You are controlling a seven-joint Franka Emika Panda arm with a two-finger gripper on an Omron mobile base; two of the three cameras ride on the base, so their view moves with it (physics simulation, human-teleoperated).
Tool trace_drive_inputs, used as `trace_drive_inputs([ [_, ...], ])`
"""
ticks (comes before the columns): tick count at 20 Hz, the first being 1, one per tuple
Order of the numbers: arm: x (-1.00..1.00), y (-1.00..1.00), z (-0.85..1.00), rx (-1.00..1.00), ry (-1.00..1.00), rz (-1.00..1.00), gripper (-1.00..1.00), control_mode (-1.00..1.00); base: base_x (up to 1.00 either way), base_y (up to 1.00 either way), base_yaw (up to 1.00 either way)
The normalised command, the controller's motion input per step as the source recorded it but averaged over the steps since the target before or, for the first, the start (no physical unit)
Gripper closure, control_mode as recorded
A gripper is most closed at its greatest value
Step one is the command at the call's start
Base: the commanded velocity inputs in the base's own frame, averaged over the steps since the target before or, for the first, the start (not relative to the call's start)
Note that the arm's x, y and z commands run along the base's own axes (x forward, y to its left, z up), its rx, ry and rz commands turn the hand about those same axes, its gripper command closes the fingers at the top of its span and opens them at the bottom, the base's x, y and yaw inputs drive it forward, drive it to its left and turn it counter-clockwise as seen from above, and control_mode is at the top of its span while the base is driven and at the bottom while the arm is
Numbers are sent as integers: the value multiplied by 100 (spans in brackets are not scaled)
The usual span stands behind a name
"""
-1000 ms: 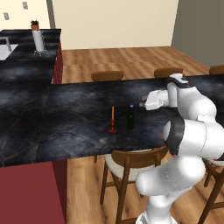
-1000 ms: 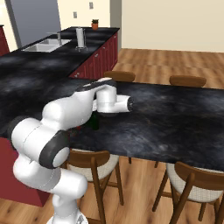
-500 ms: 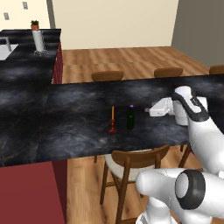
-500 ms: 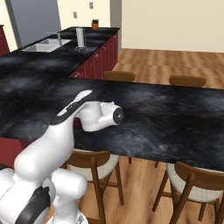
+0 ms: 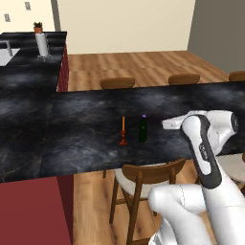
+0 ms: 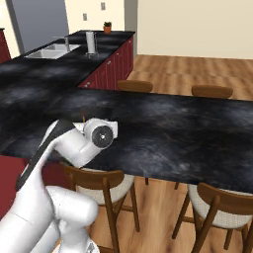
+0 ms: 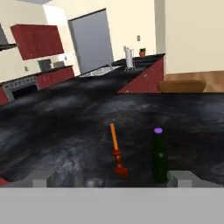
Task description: Get the candle and the beer from the cabinet and move them to the dining counter.
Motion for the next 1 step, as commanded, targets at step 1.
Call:
trace_drive_inputs([
  [1,-70,0,33,-1,12,-22,-100,-100,0,0,0],
])
